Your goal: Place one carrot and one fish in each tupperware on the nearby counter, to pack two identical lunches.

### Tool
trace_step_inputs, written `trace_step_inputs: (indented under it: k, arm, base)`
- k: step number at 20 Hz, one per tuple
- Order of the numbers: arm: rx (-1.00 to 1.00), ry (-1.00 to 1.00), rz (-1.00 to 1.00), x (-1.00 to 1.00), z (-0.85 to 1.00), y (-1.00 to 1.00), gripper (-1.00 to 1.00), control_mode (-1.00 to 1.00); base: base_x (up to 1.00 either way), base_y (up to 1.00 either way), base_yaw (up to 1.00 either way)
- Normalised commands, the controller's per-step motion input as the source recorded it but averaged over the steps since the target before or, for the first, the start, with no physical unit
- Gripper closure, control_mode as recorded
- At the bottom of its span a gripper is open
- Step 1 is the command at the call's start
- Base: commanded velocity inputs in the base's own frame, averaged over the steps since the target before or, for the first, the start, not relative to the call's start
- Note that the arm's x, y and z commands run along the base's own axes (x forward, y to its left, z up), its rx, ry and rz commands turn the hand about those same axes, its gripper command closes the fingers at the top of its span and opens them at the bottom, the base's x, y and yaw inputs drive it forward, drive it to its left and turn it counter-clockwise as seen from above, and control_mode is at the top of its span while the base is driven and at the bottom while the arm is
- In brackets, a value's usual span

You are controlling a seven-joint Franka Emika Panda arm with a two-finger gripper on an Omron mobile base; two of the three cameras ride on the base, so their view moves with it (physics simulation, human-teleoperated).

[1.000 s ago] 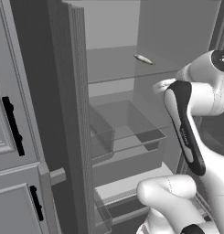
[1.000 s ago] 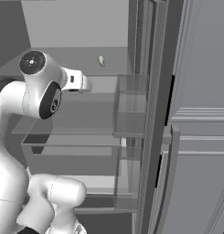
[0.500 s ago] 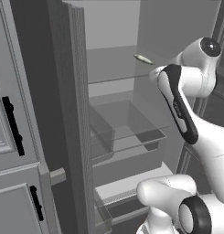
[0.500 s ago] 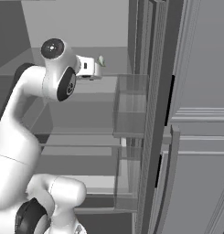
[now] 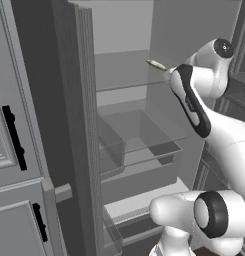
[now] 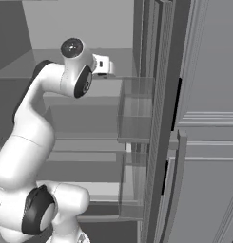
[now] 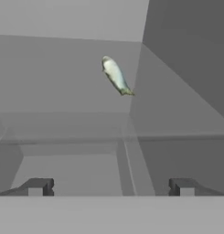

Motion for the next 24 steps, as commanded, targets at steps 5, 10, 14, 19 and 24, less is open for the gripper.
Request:
trace_step_inputs:
  k: [5, 10, 14, 19, 24]
  arm:
    - [0.0, 0.0, 0.0, 0.57, 0.0, -0.18, -1.0, -1.0]
    - [0.0, 0.0, 0.02, 0.62, 0.0, -0.01, -1.0, -1.0]
    - [0.0, 0.0, 0.04, 0.64, 0.0, 0.0, -1.0, -1.0]
    - [0.0, 0.01, 0.05, 0.61, 0.0, 0.0, -1.0, -1.0]
    - [0.0, 0.0, 0.06, 0.73, -0.07, 0.0, -1.0, -1.0]
  base:
    - [0.0, 0.0, 0.0]
    - [0.0, 0.0, 0.0]
    - [0.0, 0.0, 0.0]
    - [0.0, 0.0, 0.0]
    - [0.0, 0.0, 0.0]
